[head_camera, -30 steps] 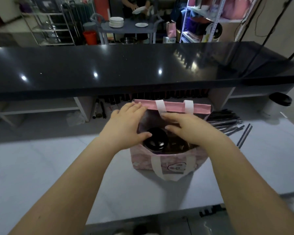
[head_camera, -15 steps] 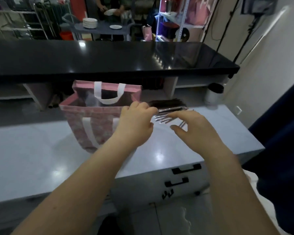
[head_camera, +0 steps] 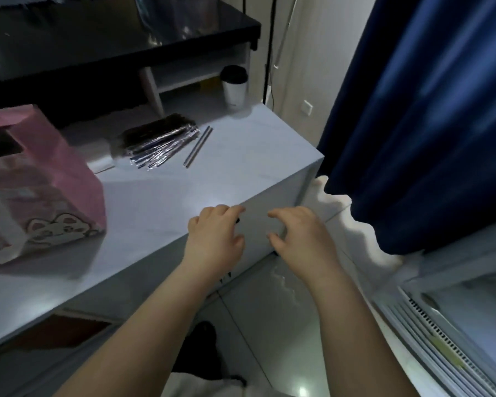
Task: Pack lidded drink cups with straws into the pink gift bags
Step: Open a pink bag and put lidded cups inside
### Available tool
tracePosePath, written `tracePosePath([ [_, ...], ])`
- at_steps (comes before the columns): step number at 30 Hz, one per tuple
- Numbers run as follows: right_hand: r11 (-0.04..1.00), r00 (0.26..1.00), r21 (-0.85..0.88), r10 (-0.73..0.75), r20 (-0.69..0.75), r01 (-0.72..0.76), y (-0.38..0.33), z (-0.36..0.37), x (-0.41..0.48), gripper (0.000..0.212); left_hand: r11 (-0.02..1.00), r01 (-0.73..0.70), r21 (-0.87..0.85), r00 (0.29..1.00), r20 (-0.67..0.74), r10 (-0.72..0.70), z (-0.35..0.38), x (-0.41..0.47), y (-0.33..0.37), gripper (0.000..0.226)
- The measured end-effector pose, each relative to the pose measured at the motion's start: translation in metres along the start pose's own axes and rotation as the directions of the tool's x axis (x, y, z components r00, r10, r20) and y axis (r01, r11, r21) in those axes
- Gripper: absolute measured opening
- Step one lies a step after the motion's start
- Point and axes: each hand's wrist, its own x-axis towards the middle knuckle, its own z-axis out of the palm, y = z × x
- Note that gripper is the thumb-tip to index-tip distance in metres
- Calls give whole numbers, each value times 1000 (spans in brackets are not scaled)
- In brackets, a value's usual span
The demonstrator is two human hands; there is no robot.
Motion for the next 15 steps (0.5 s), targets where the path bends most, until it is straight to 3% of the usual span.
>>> tracePosePath([
  [4, 998, 995, 55, -11, 102, 6, 23, 5, 8, 39, 999, -40, 2, 998, 42, 39, 15, 28, 14, 48],
  [11, 997, 996, 11, 81, 25, -81, 63, -7, 84, 39, 994, -96, -59, 995, 19, 97, 32, 124, 21, 44],
  [15, 996, 994, -30, 81, 72, -79, 68, -21, 153, 38, 993, -62, -97, 998, 2, 63, 20, 203, 13, 42],
])
